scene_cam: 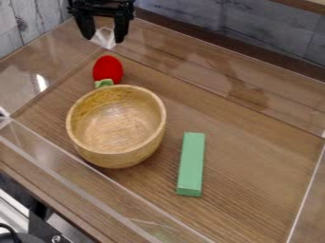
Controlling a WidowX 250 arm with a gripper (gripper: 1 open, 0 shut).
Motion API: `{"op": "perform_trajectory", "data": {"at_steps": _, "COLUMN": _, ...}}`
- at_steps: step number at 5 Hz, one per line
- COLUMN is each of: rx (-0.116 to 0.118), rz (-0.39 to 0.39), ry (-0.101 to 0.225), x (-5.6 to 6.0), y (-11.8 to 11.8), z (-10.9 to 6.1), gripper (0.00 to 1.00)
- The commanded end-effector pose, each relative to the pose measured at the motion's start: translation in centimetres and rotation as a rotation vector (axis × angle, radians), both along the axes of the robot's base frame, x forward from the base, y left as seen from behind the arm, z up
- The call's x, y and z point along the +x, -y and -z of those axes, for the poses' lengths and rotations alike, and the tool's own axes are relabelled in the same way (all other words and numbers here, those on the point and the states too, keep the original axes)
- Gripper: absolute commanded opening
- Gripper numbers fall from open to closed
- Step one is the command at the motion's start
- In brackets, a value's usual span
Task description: Move the red fruit to the right
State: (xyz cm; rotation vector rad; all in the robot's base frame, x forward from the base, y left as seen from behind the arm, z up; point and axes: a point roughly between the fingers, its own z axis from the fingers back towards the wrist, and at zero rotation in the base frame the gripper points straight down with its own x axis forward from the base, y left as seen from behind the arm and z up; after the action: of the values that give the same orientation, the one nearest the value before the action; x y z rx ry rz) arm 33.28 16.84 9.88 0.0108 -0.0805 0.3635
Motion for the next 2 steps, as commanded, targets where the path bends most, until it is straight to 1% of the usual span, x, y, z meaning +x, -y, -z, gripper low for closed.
{"op": "perform_trajectory", "data": {"at_steps": 1, "rx": 0.041, "rz": -0.018, "ry": 0.071, "x": 0.66, "y": -0.84, "z": -1.96, "gripper": 1.00}}
{"op": "perform_trajectory", "data": {"at_steps": 2, "rx": 0.048, "rz": -0.023, "ry": 0.079, "x": 0.70, "y": -0.88, "z": -1.79, "gripper": 1.00}}
